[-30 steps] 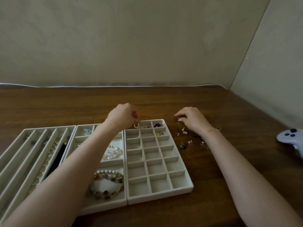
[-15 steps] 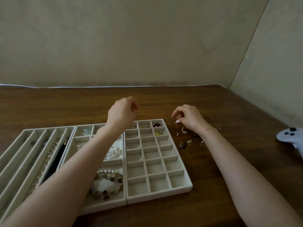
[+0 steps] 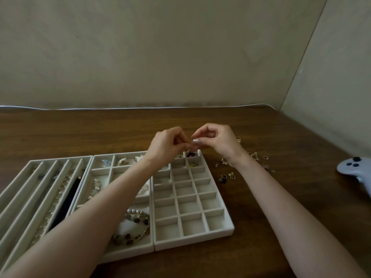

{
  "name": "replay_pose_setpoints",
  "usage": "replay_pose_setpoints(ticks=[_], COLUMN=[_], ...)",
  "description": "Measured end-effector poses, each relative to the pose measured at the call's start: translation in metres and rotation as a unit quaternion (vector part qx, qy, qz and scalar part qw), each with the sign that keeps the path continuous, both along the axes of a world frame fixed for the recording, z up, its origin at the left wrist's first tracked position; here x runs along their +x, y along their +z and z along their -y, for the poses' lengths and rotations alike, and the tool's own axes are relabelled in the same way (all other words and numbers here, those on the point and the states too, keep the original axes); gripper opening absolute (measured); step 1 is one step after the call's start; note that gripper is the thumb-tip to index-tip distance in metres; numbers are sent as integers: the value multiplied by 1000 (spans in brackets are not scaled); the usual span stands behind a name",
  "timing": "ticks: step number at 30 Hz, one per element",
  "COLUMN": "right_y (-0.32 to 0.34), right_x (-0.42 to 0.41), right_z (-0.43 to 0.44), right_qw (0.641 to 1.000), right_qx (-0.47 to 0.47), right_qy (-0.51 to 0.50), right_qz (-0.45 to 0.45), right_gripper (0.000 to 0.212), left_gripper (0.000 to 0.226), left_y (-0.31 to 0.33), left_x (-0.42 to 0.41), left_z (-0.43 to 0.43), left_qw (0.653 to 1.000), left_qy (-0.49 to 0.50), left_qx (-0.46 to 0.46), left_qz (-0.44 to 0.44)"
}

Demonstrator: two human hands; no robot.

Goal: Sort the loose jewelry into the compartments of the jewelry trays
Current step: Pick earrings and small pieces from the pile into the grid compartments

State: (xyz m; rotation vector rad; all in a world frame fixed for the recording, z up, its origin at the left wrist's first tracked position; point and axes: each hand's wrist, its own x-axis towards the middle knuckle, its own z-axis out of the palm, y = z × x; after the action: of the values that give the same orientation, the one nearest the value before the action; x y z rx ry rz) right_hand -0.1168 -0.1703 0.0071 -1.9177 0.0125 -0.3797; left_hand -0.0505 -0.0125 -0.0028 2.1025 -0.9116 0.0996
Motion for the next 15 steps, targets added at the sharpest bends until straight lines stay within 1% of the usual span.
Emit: replay_pose_setpoints(ticks=[1,2,4,6,7,11,15], right_y=[2,3,3,0,-3,-17,-29], right_x=[-1,-2,-2,0,1,3,10], right_z=[4,10,25,42,51,81,103], right_qw=[1000,999,988,962,950,918,886], right_qx=[6,-10,-106,-205,-235,-299,-343], right_qy=[-12,-35,-110,-182,-205,-250,-286], right_qz=[0,4,11,2,-11,-72,-124], right_gripper=[11,11,10,10,10,13,24], left_gripper=[9,6,2,4,6,11,10], left_y=[2,5,9,11,11,11,12], left_x=[3,5,13,18,20,23,25], left_z=[-3,-6,-13,-19,-21,-24,-27], left_qw=[1000,999,995,990,988,979,967], left_qy=[13,33,79,106,108,99,104], left_qx=[6,9,22,65,94,177,235], left_qz=[12,26,51,65,60,21,4])
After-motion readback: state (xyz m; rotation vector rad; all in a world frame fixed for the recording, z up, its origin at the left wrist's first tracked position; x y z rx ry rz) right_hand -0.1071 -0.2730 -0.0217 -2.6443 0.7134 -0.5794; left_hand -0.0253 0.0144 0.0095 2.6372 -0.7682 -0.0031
